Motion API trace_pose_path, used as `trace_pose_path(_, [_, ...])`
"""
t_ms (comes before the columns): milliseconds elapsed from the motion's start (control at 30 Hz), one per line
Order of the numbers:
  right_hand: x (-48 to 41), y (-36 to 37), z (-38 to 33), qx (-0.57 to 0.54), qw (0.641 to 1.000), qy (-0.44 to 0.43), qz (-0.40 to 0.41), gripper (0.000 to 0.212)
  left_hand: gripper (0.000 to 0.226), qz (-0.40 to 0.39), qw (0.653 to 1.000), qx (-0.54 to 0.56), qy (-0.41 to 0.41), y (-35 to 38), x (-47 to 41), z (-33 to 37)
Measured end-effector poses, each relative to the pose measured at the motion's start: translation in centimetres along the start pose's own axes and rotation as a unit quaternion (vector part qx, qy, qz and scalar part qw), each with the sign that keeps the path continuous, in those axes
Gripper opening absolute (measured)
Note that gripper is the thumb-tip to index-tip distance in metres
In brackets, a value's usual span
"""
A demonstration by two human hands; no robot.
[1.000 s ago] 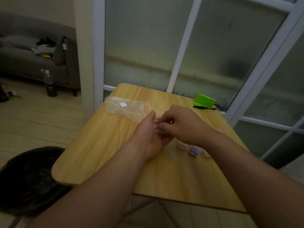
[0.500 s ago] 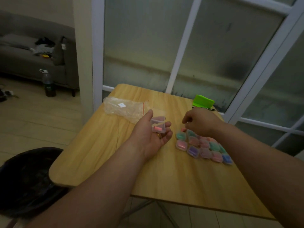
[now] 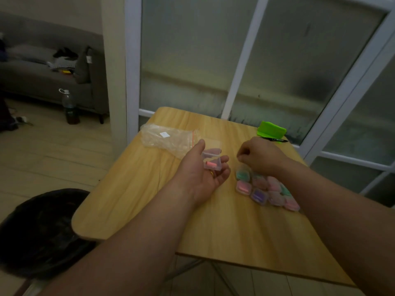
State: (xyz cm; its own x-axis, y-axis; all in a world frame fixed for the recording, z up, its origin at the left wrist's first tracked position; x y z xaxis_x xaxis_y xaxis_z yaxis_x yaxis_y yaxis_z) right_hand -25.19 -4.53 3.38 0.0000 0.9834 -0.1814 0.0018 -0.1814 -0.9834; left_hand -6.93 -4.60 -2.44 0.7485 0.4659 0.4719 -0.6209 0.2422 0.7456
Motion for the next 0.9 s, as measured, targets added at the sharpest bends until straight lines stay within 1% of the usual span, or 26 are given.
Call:
trace_pose_path(67, [0.3,-1.8,-1.0,-0.063,0.995,0.002,0.081,0.009,0.056,0.001,1.000,-0.003,0.001,0.0,0.0,0.0])
trace_pose_path(133, [1.2,-3.7,-2.8,-0.127,0.979,-0.001,0.160,0.007,0.056,-0.006,1.000,-0.005,-0.001,0.2,0.1,-0.1])
trace_pose_path(200, [2.1,-4.6,-5.3,-0.164,0.964,-0.021,0.206,0.005,0.056,-0.011,1.000,-0.005,0.001,0.3,0.1,-0.1])
trace_pose_path(267, [2.9,-4.4,-7.6,-0.186,0.959,-0.048,0.207,0.005,0.059,-0.020,1.000,-0.008,0.001,0.4,0.0,-0.3])
trace_pose_path(367, [3.6,-3.4,-9.3,-0.172,0.967,-0.058,0.181,0.005,0.061,-0.049,0.999,-0.001,-0.009,1.0,-0.1,-0.8])
trace_pose_path(633, [4.2,-2.4,-9.6,-0.183,0.969,-0.052,0.159,0.010,0.060,-0.052,0.998,-0.014,-0.014,1.3,0.7,-1.3])
trace_pose_path(700, [4.4,-2.8,-9.2,-0.201,0.963,-0.051,0.173,0.012,0.060,-0.058,0.998,-0.017,-0.012,1.4,0.8,-1.2])
trace_pose_path(767, [4.7,-3.8,-8.3,-0.218,0.952,-0.044,0.211,0.013,0.059,-0.049,0.999,-0.019,-0.010,1.4,0.9,-1.1])
trace_pose_path(833, [5.0,-4.7,-6.9,-0.247,0.932,-0.010,0.263,0.015,0.056,-0.031,0.999,-0.023,-0.007,1.2,0.8,-1.0])
trace_pose_path(867, [5.1,-4.9,-6.3,-0.262,0.926,0.009,0.272,0.019,0.055,-0.024,0.999,-0.026,-0.010,1.1,0.9,-1.0])
trace_pose_path(900, [5.1,-4.9,-6.1,-0.272,0.925,0.019,0.264,0.024,0.055,-0.021,0.999,-0.029,-0.013,1.1,0.9,-1.0])
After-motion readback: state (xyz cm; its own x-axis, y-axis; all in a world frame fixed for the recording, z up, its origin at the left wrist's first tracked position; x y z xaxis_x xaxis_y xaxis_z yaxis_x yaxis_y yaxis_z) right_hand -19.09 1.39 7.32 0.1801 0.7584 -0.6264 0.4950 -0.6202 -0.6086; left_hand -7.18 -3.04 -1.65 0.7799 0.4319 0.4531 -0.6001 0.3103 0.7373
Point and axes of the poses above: each hand's wrist, its own x-axis away from the middle knuckle, its own y-axis out of the palm, z = x × y, the point moved 7 cm from there along -x, towards the middle knuckle, and after that the axes turned 15 degrees about -y, right-handed, at the moved point
